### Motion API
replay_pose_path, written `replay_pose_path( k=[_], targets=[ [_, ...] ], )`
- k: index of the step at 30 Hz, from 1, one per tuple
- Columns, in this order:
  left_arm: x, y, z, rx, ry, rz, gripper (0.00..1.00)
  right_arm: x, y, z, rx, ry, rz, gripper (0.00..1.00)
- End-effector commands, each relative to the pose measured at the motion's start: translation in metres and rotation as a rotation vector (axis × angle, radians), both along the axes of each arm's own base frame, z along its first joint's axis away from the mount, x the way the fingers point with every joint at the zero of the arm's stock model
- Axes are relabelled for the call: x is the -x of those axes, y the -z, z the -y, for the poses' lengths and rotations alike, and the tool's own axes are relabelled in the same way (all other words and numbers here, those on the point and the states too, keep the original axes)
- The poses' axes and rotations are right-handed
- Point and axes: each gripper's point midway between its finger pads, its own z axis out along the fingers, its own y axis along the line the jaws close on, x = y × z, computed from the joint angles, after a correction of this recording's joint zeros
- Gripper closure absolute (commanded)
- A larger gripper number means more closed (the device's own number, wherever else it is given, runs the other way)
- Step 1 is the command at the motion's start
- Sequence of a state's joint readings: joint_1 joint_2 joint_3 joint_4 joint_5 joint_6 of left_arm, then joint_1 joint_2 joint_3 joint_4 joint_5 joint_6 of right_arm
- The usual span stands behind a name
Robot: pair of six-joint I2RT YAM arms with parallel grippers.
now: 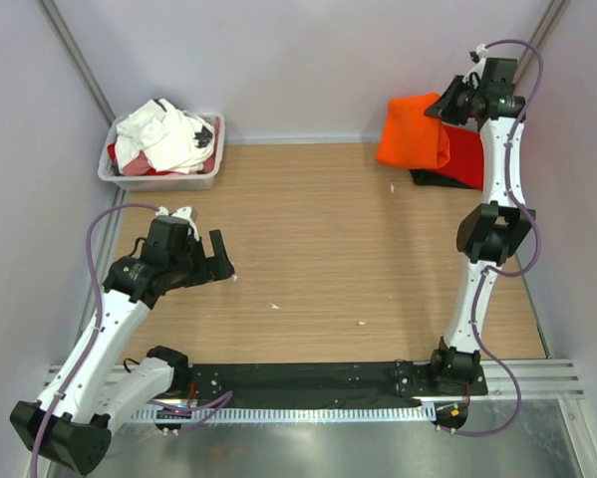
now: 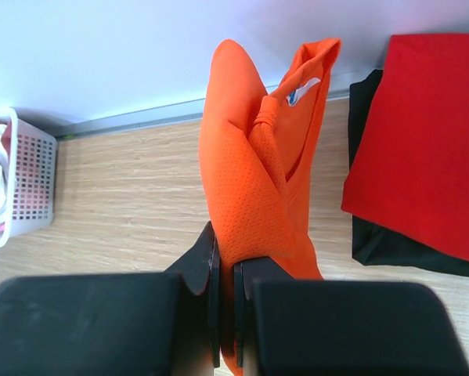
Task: Fold and stack the t-shirts
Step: Neatly place the folded tshirt to the corner
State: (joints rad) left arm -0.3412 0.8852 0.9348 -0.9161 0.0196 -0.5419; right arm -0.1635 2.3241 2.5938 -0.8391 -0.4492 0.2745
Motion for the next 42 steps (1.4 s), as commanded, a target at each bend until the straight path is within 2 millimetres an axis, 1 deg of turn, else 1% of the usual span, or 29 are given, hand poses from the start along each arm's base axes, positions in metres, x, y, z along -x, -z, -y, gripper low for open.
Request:
replay_pose_path(
  k=[1,3,4,6,7,8,9,10,11,12,14,15,16,17,18,19,20,21,23,24,25,27,31,32,36,40,42],
  targets=[
    [-0.009,-0.007,0.000,0.013,-0.009,0.043,0.00,0.005,-0.065,0.009,-0.034,-0.008,0.158,0.99],
    [-0.008,-0.006,0.000,0.014,-0.008,0.044,0.00,0.003,-0.069,0.016,-0.061,-0.002,0.174,0.99],
    [-0.008,-0.007,0.000,0.015,-0.008,0.045,0.00,0.002,-0.072,0.024,-0.074,0.009,0.183,0.99],
    [-0.008,-0.006,0.000,0.015,-0.009,0.043,0.00,0.000,-0.074,0.028,-0.123,-0.011,0.200,0.99],
    [-0.008,-0.006,0.001,0.015,-0.009,0.042,0.00,-0.005,-0.065,0.037,-0.138,-0.003,0.189,0.99],
    [-0.009,-0.005,0.000,0.012,-0.010,0.038,0.00,-0.005,-0.067,0.039,-0.147,-0.009,0.196,0.99],
    [-0.009,-0.004,0.000,0.010,-0.011,0.037,0.00,-0.007,-0.062,0.041,-0.169,-0.008,0.184,0.99],
    [-0.009,-0.005,0.000,0.010,-0.011,0.037,0.00,-0.009,-0.053,0.051,-0.182,0.003,0.169,0.99],
    [-0.009,-0.004,0.000,0.009,-0.012,0.036,0.00,-0.010,-0.049,0.054,-0.190,0.004,0.164,0.99],
    [-0.010,-0.005,0.000,0.010,-0.012,0.039,0.00,-0.013,-0.038,0.058,-0.198,0.007,0.147,0.99],
    [-0.009,-0.004,0.000,0.010,-0.014,0.035,0.00,-0.014,-0.024,0.067,-0.205,0.020,0.120,0.99],
    [-0.009,-0.003,0.000,0.008,-0.015,0.033,0.00,-0.014,-0.016,0.068,-0.212,0.014,0.106,0.99],
    [-0.009,-0.003,0.000,0.007,-0.015,0.031,0.00,-0.018,0.001,0.071,-0.221,0.017,0.076,0.99],
    [-0.010,-0.003,0.000,0.007,-0.015,0.030,0.00,-0.020,0.011,0.077,-0.226,0.023,0.064,0.99],
    [-0.009,-0.002,0.000,0.006,-0.015,0.027,0.00,-0.020,0.018,0.078,-0.239,0.013,0.054,0.99],
    [-0.009,-0.002,0.000,0.007,-0.014,0.027,0.00,-0.025,0.035,0.083,-0.256,0.022,0.032,0.99],
    [-0.010,-0.003,0.000,0.006,-0.015,0.029,0.00,-0.026,0.041,0.089,-0.259,0.037,0.023,0.99],
    [-0.009,-0.002,0.000,0.005,-0.015,0.024,0.00,-0.026,0.047,0.101,-0.260,0.059,0.017,0.99],
    [-0.009,-0.002,0.000,0.006,-0.015,0.027,0.00,-0.028,0.057,0.112,-0.262,0.080,0.011,0.99],
    [-0.009,-0.001,0.000,0.004,-0.015,0.023,0.00,-0.026,0.060,0.124,-0.256,0.104,0.009,0.99],
    [-0.009,-0.002,0.000,0.006,-0.015,0.028,0.00,-0.026,0.063,0.129,-0.254,0.114,0.006,0.99],
    [-0.009,-0.002,0.000,0.007,-0.016,0.027,0.00,-0.026,0.061,0.145,-0.249,0.148,0.023,0.99],
    [-0.009,-0.002,0.000,0.007,-0.016,0.028,0.00,-0.030,0.056,0.162,-0.247,0.187,0.060,0.99],
    [-0.009,-0.003,-0.001,0.006,-0.018,0.032,0.00,-0.033,0.053,0.165,-0.241,0.190,0.081,0.99],
    [-0.009,-0.004,-0.001,0.006,-0.021,0.035,0.00,-0.040,0.052,0.173,-0.232,0.215,0.117,0.98],
    [-0.009,-0.003,-0.001,0.006,-0.022,0.033,0.00,-0.046,0.057,0.185,-0.183,0.254,0.138,0.97],
    [-0.009,-0.002,-0.001,0.003,-0.023,0.028,0.00,-0.049,0.068,0.195,-0.153,0.292,0.132,0.97]
  ],
)
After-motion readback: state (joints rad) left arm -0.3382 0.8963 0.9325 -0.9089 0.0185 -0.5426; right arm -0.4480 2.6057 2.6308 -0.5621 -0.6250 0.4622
